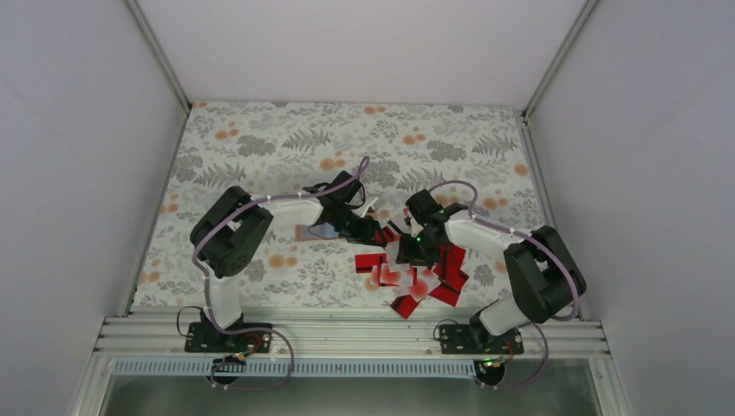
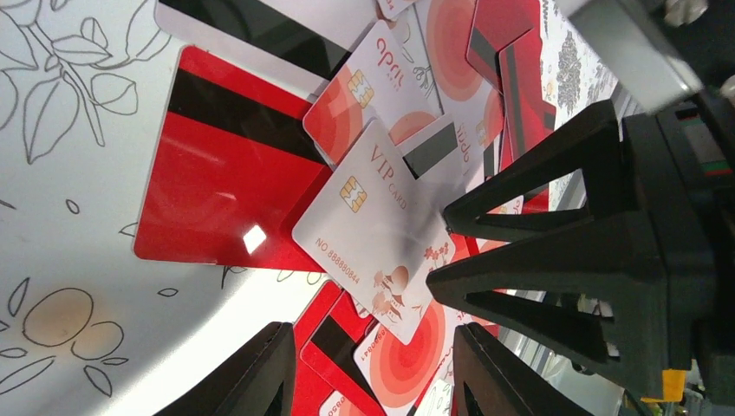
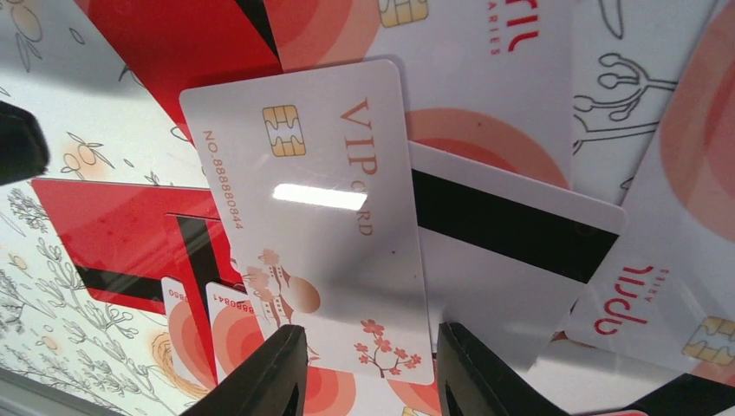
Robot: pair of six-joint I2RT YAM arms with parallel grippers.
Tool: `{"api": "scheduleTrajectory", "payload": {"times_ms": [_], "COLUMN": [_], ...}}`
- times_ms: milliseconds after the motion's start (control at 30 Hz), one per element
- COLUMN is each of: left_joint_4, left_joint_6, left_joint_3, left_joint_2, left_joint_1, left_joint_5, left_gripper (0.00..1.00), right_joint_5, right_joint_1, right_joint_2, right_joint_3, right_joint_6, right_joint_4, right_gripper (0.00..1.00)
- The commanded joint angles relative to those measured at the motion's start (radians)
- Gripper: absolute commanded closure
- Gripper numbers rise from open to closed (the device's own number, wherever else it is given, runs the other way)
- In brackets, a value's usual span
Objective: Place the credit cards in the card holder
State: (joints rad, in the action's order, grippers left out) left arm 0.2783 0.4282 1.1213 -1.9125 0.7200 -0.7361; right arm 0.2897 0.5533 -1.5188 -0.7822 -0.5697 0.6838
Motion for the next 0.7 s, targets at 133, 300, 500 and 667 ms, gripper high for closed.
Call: {"api": "scheduleTrajectory", "payload": {"times_ms": [133,300,500,667], "left_joint_4": [0.000,-0.001,0.018,0.047], "left_joint_6": [0.025,0.038,0.051,0.058], "left_joint_3": [0.033,0.058,0.098,0.113], "left_joint_2": [-0.053,-0.091,-0.134,-0.152], "left_joint_1": [0.001,0.001,0.001,0.001], "left_joint_5": [-0.035,-0.034,-0.028,0.001], "left_gripper": [0.53,0.53,0.53,0.53], "right_joint_5": [0.005,0.018,0.030,0.041], "right_joint_1": [-0.034,-0.040,-0.042,-0.043], "right_joint_2": [-0.005,-0.025,-0.039,-0.052], "right_joint_3": [0.092,0.139,0.179,0.201], "right_joint_6": [-0.030,-0.036,-0.034,-0.030], "right_joint_4": [-0.087,-0.110,-0.138,-0.164], "right_gripper": [0.66,0.75,0.91,0.96]}}
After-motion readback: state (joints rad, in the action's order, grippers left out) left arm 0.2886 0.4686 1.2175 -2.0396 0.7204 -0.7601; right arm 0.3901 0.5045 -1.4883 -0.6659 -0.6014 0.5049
